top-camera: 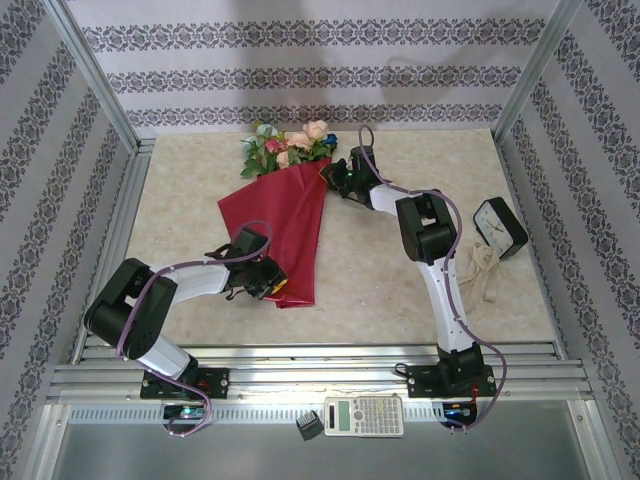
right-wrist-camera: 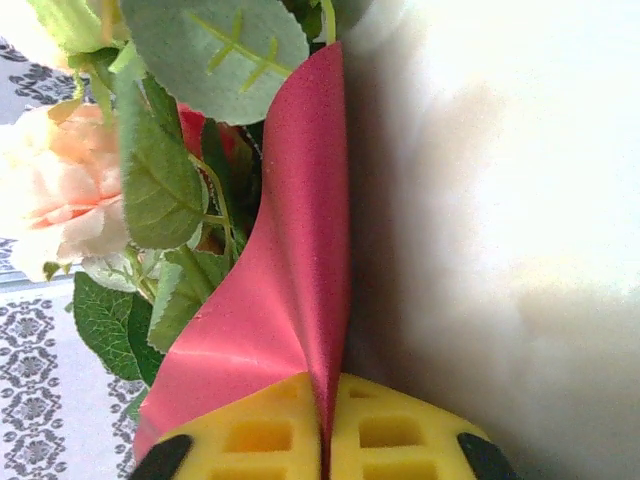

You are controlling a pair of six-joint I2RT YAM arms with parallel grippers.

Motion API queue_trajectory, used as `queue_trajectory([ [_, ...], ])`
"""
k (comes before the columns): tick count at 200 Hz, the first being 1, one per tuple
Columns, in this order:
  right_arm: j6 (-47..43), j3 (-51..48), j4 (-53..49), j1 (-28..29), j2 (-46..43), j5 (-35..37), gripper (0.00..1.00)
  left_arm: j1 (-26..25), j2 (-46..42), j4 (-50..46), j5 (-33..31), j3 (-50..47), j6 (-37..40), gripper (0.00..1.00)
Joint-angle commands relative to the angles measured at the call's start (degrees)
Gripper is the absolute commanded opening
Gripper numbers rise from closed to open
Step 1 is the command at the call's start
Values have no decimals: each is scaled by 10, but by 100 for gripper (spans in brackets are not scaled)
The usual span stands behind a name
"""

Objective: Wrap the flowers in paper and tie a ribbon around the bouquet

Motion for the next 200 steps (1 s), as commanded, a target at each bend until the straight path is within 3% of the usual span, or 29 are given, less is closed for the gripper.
queue_trajectory([
  [1,-21,-2,-21,-18,-20,17,42,11,50,-115,-36,-17,28,16],
  [51,-44,-219,-84,-6,-186,22,53,15,50,-126,-29,8,50,20],
  [94,-17,-480,1,74,-340,23,53,17,54,-133,-21,16,68,20],
  [146,1,-580,18,167,-425,73,53,25,62,-131,-12,18,91,20],
  [178,-4,-546,15,176,-387,74,47,27,57,-132,-9,29,101,24],
  [200,-11,-525,10,175,-366,79,23,27,33,-150,-13,52,108,37],
])
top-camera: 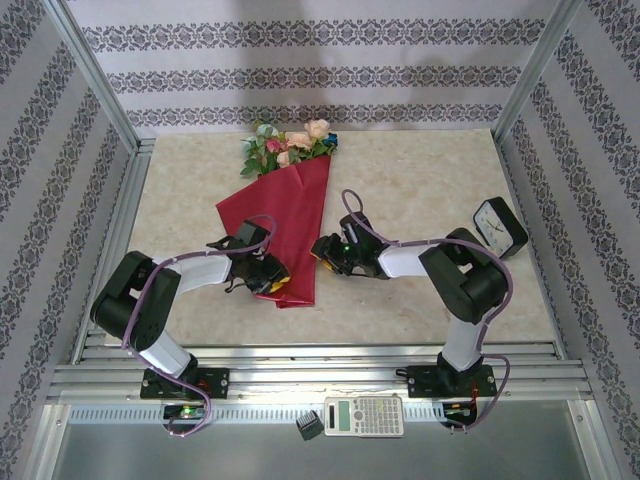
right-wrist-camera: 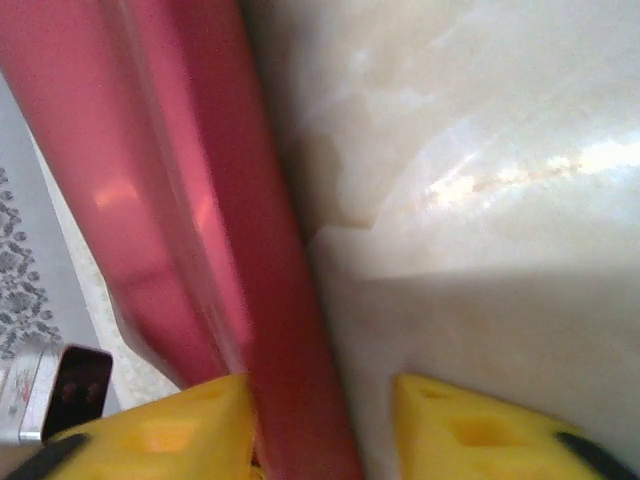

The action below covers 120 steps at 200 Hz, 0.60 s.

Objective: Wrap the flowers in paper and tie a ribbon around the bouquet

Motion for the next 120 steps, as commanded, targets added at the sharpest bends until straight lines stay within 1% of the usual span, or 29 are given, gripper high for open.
queue_trajectory([
  [1,-2,27,1,4,25,22,22,9,6,-91,-54,2,25,37],
  [10,-2,26,0,1,27,26,11,8,-13,-105,-62,13,28,43],
  [27,5,10,5,-7,17,38,0,15,-48,-127,-71,25,30,48],
  [41,8,-15,12,-14,-3,54,0,27,-67,-128,-66,20,24,48],
  [54,7,-41,13,-22,-31,69,0,37,-67,-115,-53,10,21,48],
  [85,8,-89,2,-33,-84,82,0,39,-22,-62,-13,8,13,46],
  [101,8,-103,-8,-33,-103,80,0,39,7,-44,-10,15,13,44],
  [105,7,-105,-9,-34,-107,76,6,38,15,-45,-10,19,16,44],
  [111,5,-109,-15,-36,-115,72,19,39,27,-48,-12,23,19,44],
  [120,-1,-113,-47,-41,-142,77,34,38,46,-55,-16,34,29,44],
])
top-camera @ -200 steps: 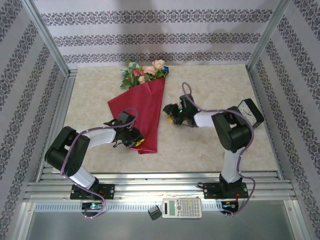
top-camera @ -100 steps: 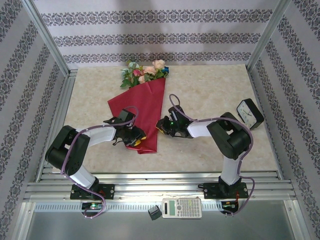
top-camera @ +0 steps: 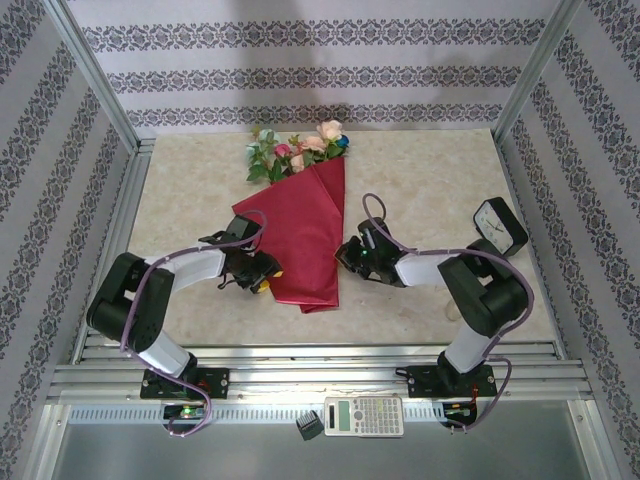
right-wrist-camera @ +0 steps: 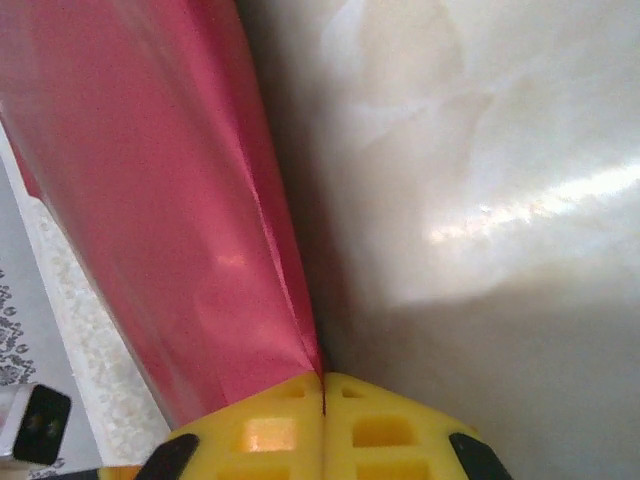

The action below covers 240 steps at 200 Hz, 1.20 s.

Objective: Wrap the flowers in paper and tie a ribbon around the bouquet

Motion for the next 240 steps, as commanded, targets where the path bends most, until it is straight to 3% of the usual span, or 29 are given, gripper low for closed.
queue_trajectory([
  [1,-13,-17,-48,-7,-52,19,35,0,53,13,-2,14,19,44],
  [30,-74,-21,-306,-67,-227,111,50,3,73,-16,-28,42,44,44],
  [56,-172,2,-536,-191,-357,166,49,8,78,-17,-34,52,49,44],
  [79,-246,14,-660,-298,-380,158,45,16,80,-18,-29,66,54,44],
  [111,-275,10,-676,-336,-334,155,38,5,2,-57,-47,83,33,48],
  [136,-277,22,-658,-354,-284,196,41,-8,-60,-95,-59,85,9,54],
  [187,-308,68,-607,-423,-161,188,44,-26,-122,-114,-36,86,-17,57],
  [240,-299,117,-572,-431,-76,178,44,-30,-157,-121,-27,87,-29,57],
])
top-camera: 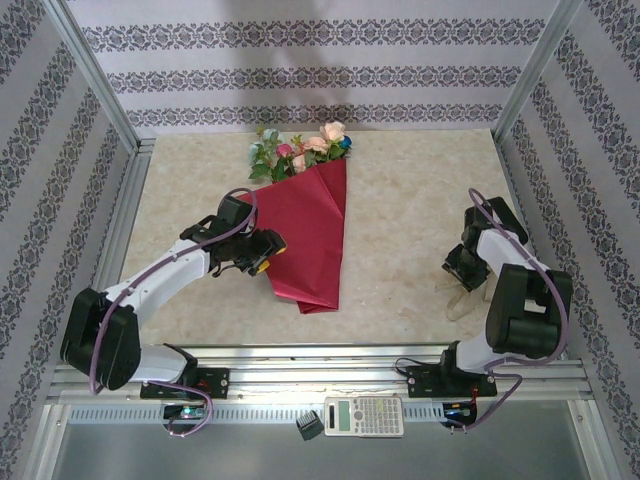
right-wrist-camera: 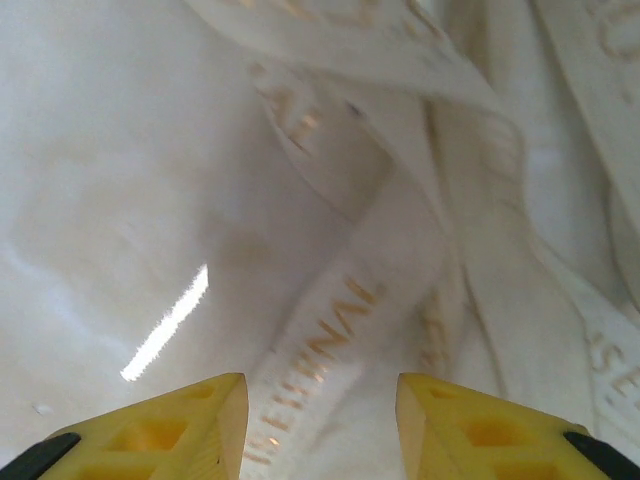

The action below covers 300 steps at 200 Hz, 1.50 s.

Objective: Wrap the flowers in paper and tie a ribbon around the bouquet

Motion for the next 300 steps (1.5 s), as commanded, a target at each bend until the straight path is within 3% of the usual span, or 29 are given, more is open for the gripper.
queue_trajectory([
  [1,-3,19,17,-5,24,2,44,-7,-18,-26,6,7,-12,57],
  [53,17,14,37,-4,63,-18,30,-6,-24,-25,7,4,-17,57],
  [66,20,9,38,-4,54,-17,20,-5,-22,-26,5,5,-18,57],
  [78,22,4,38,-4,40,-17,0,-5,-20,-25,5,8,-18,57],
  [126,51,13,6,47,-109,-50,0,-6,-7,0,14,9,-35,57],
  [161,124,56,3,154,-200,-86,0,-1,-2,7,1,16,-48,58],
  [177,149,110,24,229,-207,-85,0,12,-2,-9,-10,30,-50,59],
  [202,148,224,69,360,-148,-70,0,53,-19,-81,-58,69,-46,64],
  [239,133,393,136,520,11,-80,0,163,-46,-211,-120,149,-34,68],
  [272,130,545,124,614,156,-91,0,246,-69,-289,-161,210,-21,70],
  [300,143,589,85,653,240,-153,0,288,-101,-322,-197,226,-17,75],
])
